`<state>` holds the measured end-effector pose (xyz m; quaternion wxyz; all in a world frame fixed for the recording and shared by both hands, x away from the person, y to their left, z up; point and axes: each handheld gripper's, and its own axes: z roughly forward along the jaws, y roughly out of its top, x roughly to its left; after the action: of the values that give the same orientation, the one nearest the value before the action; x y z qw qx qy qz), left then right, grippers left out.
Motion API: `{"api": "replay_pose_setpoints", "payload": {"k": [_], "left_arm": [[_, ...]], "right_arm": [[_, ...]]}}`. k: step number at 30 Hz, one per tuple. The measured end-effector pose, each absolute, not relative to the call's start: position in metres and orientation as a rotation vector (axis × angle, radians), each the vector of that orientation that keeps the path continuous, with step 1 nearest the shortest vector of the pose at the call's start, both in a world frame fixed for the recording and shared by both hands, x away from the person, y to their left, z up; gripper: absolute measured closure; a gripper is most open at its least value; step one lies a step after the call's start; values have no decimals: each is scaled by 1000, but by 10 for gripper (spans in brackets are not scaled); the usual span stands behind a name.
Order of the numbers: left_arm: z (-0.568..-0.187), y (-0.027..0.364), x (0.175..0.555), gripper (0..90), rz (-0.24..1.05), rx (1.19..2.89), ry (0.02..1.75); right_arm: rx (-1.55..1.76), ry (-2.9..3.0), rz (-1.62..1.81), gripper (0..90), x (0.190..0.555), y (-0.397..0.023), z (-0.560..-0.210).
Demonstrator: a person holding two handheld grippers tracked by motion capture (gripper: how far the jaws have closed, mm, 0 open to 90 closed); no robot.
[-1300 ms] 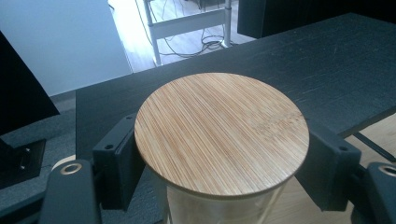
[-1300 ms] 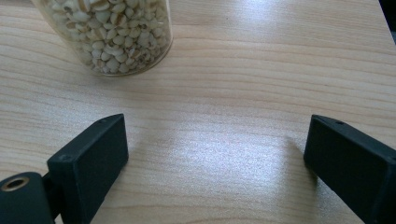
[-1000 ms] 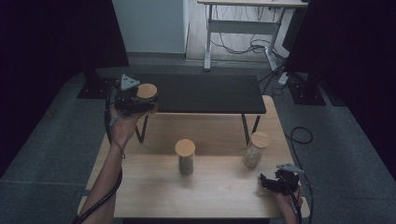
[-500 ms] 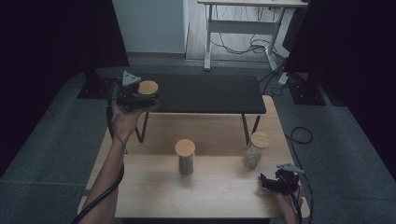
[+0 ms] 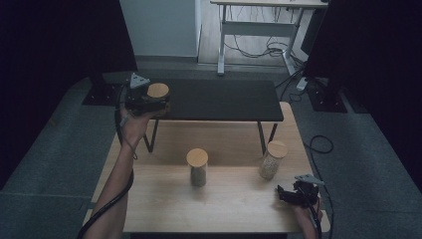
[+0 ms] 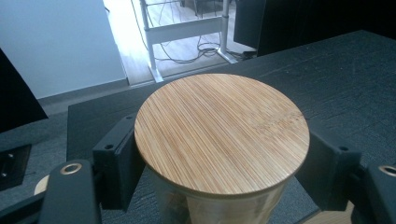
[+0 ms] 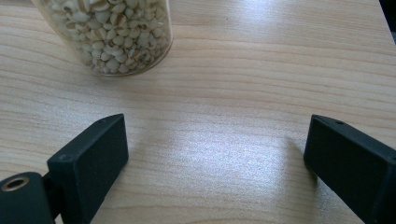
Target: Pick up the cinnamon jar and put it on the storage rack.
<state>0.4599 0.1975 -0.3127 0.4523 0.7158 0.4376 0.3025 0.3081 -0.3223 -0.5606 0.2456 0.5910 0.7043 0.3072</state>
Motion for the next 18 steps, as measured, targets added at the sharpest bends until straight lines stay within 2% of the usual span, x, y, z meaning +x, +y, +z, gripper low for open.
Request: {"api": "replay_pose_setpoints", "payload": {"k": [9, 14, 18], "left_arm": [[-312, 197, 459, 234, 759, 1784, 1084], [-312, 194, 459, 112, 777, 1796, 1092], [-312, 193, 457, 71, 797, 1791, 1091]], "right_arm": [[1612, 1922, 838, 57, 308, -322, -561], [1613, 1922, 838, 57, 308, -322, -561], [1612, 1922, 838, 57, 308, -322, -561]]}}
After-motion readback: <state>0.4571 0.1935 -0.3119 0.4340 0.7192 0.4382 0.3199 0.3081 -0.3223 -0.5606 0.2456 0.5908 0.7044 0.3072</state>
